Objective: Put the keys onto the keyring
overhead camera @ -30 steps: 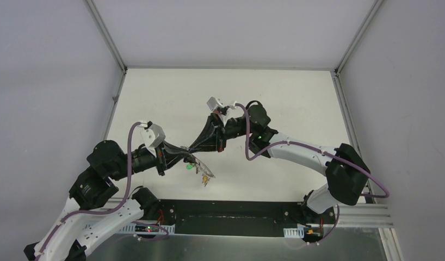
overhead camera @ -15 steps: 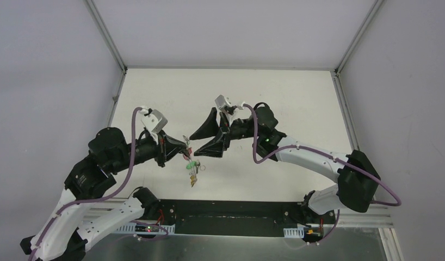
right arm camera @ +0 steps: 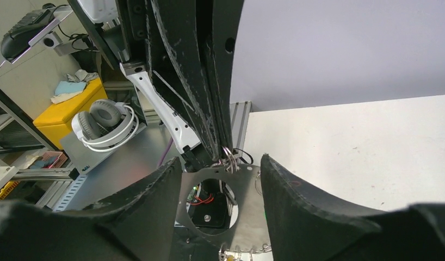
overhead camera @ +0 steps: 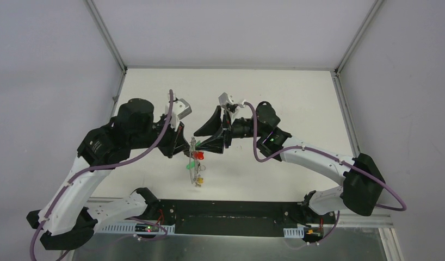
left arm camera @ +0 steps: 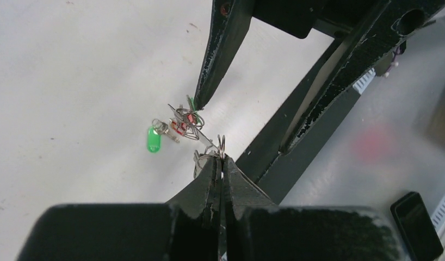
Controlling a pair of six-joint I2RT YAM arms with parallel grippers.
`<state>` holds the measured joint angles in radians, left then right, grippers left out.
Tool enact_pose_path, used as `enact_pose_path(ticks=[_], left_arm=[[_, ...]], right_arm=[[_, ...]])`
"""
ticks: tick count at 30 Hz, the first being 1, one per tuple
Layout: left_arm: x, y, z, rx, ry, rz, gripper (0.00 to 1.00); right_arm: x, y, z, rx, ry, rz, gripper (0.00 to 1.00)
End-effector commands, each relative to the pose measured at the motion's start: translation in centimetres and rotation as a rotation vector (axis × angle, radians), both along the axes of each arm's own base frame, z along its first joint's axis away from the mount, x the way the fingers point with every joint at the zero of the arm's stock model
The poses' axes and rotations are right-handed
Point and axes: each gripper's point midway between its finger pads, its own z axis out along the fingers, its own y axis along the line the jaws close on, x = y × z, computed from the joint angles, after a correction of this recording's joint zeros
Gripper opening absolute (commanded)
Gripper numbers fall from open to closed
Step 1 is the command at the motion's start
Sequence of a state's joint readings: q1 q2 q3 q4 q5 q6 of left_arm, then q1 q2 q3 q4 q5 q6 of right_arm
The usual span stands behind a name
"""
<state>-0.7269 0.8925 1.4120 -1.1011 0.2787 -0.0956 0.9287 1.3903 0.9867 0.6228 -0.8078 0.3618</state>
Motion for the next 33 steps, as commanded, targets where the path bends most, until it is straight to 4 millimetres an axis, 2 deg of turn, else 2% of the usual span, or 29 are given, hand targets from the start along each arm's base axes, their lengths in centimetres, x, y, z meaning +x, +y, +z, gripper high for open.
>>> enact_pose_path(ticks=[1,5,15,28,33], left_arm=[[-1.0,-0.2,0.6,0.058,0.027,-0.091,0.0],[-1.0,-0.3,-0.1,0.121,0.082,-0.118,0.0],[-0.9,-0.8,-0.8,0.17,0.073,-0.192,0.0],[-0.9,-1.0,-0.7,0.167,0.078,-0.201,0.0],[-0.8,-0.9,-0.8,0.171,0.075,-0.195,0.0]], right_arm=[[0.0,-0.2,0.9,0.024,-0.034,-0.003,0.55],[-0.4,0.0,0.3,0.007,-0.027,0.039,0.44],[-0.7,0.8,-1.8,-0.021,0.017,0.1,0.27],[-1.6,1.5,-2.4,-0.028,0.027,0.15,0.21],[-2.0,1.2,-2.3,-0.024,0.021,0.161,0.25]])
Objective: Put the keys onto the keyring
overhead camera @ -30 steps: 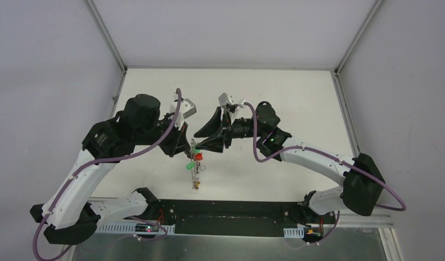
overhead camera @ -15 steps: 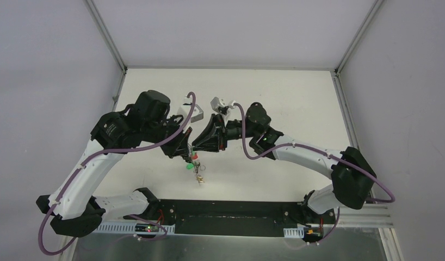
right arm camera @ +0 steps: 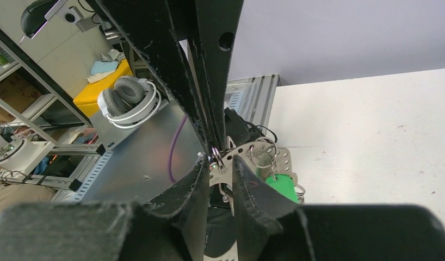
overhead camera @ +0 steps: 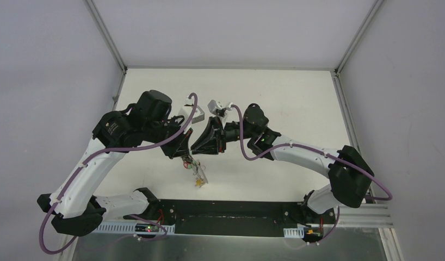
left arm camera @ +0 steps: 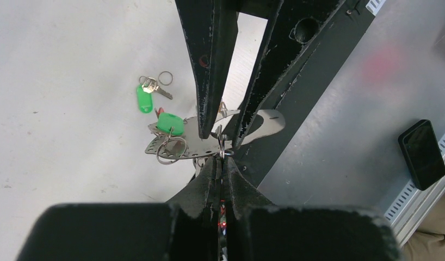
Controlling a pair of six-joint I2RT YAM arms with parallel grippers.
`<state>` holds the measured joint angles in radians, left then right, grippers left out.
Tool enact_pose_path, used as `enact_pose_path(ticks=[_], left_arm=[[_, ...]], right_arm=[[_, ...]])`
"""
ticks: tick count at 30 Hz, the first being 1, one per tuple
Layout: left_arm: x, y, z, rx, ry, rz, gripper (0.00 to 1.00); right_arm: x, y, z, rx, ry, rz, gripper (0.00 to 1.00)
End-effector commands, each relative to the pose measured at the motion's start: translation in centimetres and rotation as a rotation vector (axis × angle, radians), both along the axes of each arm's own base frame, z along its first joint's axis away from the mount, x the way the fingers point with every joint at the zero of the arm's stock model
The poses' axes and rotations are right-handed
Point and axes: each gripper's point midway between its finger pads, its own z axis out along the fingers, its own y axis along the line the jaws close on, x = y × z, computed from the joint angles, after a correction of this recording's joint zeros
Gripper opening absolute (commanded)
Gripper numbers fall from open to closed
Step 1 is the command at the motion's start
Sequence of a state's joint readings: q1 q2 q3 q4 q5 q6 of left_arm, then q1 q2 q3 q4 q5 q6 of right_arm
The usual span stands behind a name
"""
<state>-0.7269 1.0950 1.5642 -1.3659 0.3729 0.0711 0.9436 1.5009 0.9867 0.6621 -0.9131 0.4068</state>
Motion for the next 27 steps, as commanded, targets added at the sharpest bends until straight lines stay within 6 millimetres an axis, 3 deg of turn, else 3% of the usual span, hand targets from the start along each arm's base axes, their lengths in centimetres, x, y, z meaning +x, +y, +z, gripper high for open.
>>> enact_pose_path(ticks=[1,14,18,27], left_arm=[[0.33,-0.64,2.21,-0.065,-0.073,-0.025,0.0],[0.14,-0.96,2.1,-0.081,-0.057,-0.03,0.0],[0.1,-0.87,2.05,-0.081,-0.061,-0.028,0.0],[-0.2,-0.69,2.72,-0.115,-0.112,-0.049,0.0]], right_arm=[[-0.82,-0.19,1.63,0.061,-0.046,0.039,0.26],[-1.18,0.55,1.5,0.058,-0.028,0.08,0.12],[-1.24,0.53,1.7,0.062,-0.032,0.088,0.0],[-1.46,0.33,2.36,0.086,-0.032,0.093,0.0]])
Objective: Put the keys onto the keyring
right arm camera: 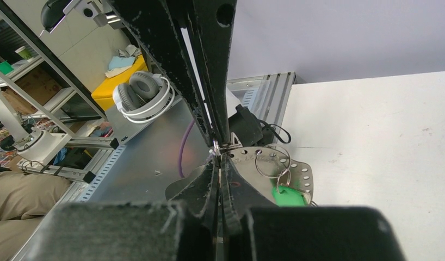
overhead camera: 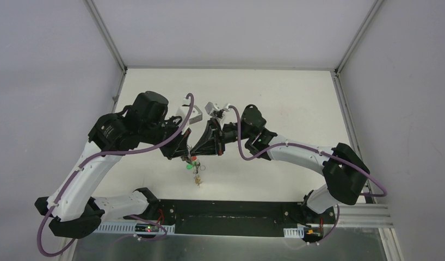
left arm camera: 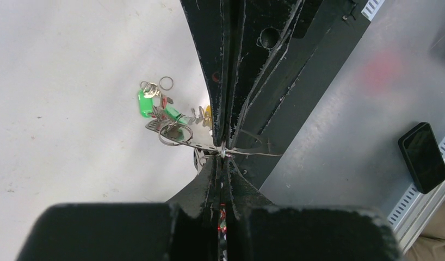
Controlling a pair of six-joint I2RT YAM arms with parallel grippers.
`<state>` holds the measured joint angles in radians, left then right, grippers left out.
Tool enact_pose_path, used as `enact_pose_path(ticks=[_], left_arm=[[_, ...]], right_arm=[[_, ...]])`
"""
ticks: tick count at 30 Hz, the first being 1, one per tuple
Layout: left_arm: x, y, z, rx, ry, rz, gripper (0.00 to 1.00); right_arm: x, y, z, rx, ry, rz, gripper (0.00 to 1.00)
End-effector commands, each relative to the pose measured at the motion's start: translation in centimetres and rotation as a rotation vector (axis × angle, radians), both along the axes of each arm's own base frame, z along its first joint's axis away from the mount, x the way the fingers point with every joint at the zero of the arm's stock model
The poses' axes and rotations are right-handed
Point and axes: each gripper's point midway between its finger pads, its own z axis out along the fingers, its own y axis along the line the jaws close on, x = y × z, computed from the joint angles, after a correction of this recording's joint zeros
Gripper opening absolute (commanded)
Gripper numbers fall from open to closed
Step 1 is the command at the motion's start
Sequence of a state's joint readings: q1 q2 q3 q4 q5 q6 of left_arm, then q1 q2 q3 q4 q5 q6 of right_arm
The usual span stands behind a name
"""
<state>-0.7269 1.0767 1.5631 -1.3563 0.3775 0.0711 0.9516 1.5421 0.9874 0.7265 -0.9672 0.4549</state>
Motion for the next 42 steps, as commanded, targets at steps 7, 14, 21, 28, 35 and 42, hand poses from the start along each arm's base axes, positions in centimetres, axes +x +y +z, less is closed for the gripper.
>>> enact_pose_path(ticks=[7,14,21,28,35,42], left_arm=[[-0.2,-0.6,2.3,-0.103,-0.099,-0.04,0.0],[-0.2,-0.7,2.0,-0.099,-0.085,-0.039,0.0],[-0.2,-0.8,1.9,-0.098,-0.081,-0.041,0.0],[-0.2,-0.8,1.9,-0.098,-0.079,-0.043,0.0],[-0.2,-0.9,1.6,-0.093,-0.075,-0.049,0.0],[-0.1,-0.9,1.5,-0.089,-0.075,-0.043,0.0]], right_arm=[[-0.4,-0.1,3.6,0.102,-0.067,-0.001,0.25],[0.0,-0.3,4.4,0.117,-0.09,-0.037,0.32],[0.1,-0.4,4.7,0.121,-0.115,-0.048,0.33],[-0.2,-0.2,4.2,0.109,-0.113,-0.014,0.22],[-0.4,0.0,4.6,0.12,-0.108,0.016,0.13],[-0.8,0.0,4.8,0.131,-0.101,0.046,0.0]])
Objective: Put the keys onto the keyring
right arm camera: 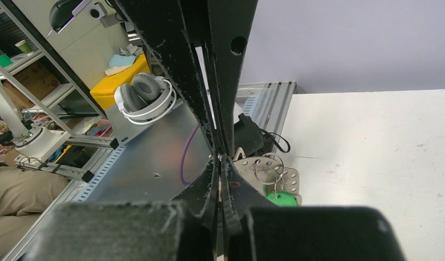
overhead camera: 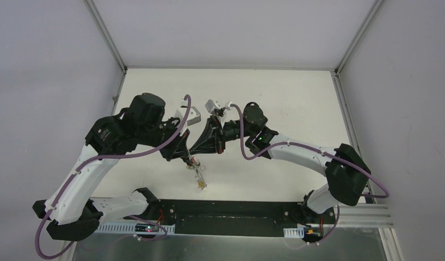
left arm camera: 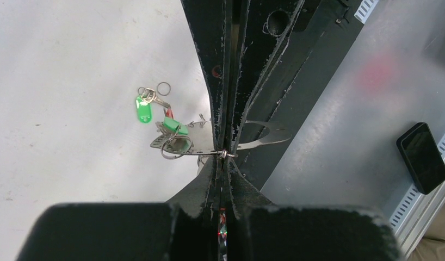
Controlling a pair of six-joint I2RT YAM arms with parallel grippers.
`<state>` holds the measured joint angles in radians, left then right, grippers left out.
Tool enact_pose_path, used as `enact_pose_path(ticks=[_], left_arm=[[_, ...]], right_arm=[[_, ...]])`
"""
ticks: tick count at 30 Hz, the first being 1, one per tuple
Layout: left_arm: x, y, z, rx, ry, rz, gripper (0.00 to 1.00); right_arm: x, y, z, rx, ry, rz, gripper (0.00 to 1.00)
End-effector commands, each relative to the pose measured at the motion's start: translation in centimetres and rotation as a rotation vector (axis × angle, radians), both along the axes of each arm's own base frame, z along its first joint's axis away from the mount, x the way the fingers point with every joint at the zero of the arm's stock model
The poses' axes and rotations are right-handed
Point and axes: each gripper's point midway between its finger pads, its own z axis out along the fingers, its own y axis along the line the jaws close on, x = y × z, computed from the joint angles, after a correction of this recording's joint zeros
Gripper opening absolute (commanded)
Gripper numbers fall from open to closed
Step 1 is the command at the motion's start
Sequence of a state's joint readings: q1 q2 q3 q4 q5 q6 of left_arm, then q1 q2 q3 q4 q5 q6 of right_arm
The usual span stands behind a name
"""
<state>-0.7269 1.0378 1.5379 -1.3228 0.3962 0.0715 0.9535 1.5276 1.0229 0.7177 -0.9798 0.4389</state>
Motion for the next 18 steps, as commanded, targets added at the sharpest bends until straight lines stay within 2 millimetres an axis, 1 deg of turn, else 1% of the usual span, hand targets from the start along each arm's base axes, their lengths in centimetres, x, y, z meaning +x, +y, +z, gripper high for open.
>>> enact_pose_path(ticks=[1,3,4,6,9,10,12,16,18], left_arm=[[0.4,-0.8,1.0,-0.049,-0.051,-0.029,0.0],[0.5,-0.8,1.1,-0.049,-0.056,-0.022,0.0],[0.6,-0.8,1.1,-0.048,-0.059,-0.018,0.02],[0.7,-0.8,1.3,-0.053,-0.066,-0.017,0.09],[0.8,-0.8,1.8,-0.076,-0.085,-0.002,0.27],[0.9,-0.8,2.0,-0.088,-0.095,0.006,0.31],[1.0,-0.8,2.6,-0.123,-0.121,0.019,0.38],[0.7,-0.5,4.1,-0.226,-0.204,0.049,0.41],[0.6,-0.2,4.3,-0.274,-0.254,0.063,0.42]], right_arm=[[-0.6,0.0,3.0,0.092,-0.06,0.034,0.0],[-0.7,-0.1,3.1,0.095,-0.062,0.033,0.0],[-0.7,-0.2,3.1,0.095,-0.063,0.031,0.0],[-0.7,-0.3,3.2,0.099,-0.064,0.024,0.0],[-0.7,-0.6,3.3,0.107,-0.066,0.009,0.0],[-0.7,-0.6,3.4,0.11,-0.067,0.002,0.0],[-0.5,-0.7,3.5,0.116,-0.068,-0.018,0.0],[-0.4,-1.0,3.6,0.123,-0.073,-0.036,0.0],[-0.5,-1.0,3.7,0.124,-0.072,-0.038,0.0]])
